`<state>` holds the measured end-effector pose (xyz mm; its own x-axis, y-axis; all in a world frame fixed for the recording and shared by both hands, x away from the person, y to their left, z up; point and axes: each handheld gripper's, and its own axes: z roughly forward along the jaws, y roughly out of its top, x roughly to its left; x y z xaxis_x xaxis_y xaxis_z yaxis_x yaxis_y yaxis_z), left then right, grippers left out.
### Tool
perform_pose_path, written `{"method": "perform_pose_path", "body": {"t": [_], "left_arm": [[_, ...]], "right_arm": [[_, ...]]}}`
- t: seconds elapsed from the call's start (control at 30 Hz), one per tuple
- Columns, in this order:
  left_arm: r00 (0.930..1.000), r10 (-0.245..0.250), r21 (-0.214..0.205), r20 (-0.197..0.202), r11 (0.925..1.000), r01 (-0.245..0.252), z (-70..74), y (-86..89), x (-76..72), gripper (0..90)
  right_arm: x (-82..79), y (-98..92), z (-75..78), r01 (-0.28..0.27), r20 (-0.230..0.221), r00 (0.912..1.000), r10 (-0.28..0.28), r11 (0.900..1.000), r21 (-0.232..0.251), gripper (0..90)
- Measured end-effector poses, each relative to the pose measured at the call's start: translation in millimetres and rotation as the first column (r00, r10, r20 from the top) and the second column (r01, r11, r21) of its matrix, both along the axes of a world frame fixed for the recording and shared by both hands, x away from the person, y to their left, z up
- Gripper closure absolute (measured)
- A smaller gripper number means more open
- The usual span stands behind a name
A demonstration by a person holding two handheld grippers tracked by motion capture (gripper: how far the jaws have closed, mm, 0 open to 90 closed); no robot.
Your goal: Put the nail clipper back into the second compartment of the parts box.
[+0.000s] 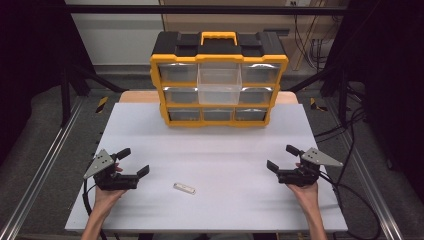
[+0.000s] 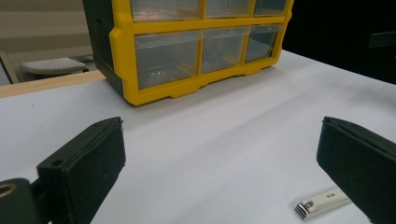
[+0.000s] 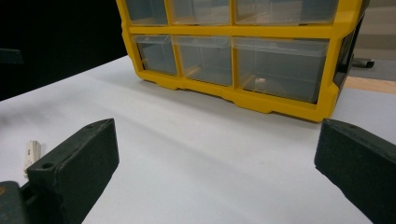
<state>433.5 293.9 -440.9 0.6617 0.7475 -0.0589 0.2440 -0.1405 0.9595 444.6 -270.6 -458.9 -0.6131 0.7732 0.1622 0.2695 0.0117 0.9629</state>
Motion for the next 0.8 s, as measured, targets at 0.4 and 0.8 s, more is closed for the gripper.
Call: {"method": "perform_pose_path", "body": {"t": [0.4, 0.8], "left_arm": [[1.0, -0.001, 0.002, -0.002, 1.0, 0.001, -0.3, 0.8, -1.3, 1.2], [0.9999, 0.0, 0.003, -0.011, 1.0, 0.0, -1.9, 1.5, 0.0, 1.5]], "right_arm": [[-2.1, 4.1, 8.2, -0.018, 0.005, 0.9998, 0.018, 0.9998, -0.008, 0.6], [-4.0, 24.3, 21.1, -0.057, 0.006, 0.9983, 0.057, 0.9977, -0.036, 0.7]]}}
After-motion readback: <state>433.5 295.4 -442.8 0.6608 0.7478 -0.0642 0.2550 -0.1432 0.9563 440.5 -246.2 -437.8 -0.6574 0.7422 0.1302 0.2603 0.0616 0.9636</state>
